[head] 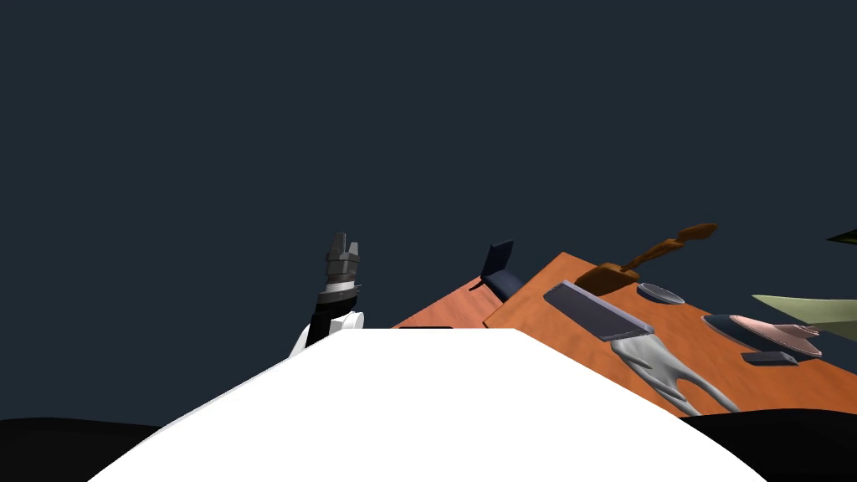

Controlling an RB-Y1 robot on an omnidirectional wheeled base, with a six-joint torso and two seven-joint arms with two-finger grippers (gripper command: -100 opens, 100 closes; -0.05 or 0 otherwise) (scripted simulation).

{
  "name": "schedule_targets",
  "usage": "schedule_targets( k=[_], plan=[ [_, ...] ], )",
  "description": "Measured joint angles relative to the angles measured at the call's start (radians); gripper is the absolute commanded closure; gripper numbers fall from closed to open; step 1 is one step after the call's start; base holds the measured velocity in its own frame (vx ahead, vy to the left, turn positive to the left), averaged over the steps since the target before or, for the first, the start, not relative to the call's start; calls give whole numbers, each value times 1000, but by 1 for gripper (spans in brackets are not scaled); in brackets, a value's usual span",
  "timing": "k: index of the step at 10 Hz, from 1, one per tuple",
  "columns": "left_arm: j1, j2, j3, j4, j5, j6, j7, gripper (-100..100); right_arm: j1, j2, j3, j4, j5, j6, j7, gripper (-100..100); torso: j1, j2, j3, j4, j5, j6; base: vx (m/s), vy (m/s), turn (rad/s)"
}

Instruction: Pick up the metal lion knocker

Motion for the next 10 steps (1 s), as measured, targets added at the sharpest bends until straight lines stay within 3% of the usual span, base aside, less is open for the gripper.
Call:
schedule_targets(
  k=[2,4,5,6,8,9,10],
  plan=[
    [0,0,0,0,0,0,0,0,0,-10,51,-26,-60,25,46,-100,-1,0,0,0,0,0,4,-17,-3],
    [0,0,0,0,0,0,0,0,2,-14,64,-32,-116,28,57,-100,0,0,0,0,0,0,1,-8,-8],
    [0,0,0,0,0,0,0,0,10,-28,87,-64,-147,46,81,-100,0,0,0,0,0,0,2,-20,-8],
    [0,0,0,0,0,0,0,0,1,-25,119,-54,-176,49,101,-100,-1,0,0,0,0,0,2,-11,2],
    [0,0,0,0,0,0,0,0,4,-29,129,-64,-232,55,113,-100,0,0,0,0,0,0,0,0,0],
    [0,0,0,0,0,0,0,0,5,-29,129,-65,-234,56,114,100,0,0,0,0,0,0,0,0,0],
    [0,0,0,0,0,0,0,0,5,-28,129,-65,-234,55,114,100,0,0,0,0,0,0,0,6,-2]
  ],
)
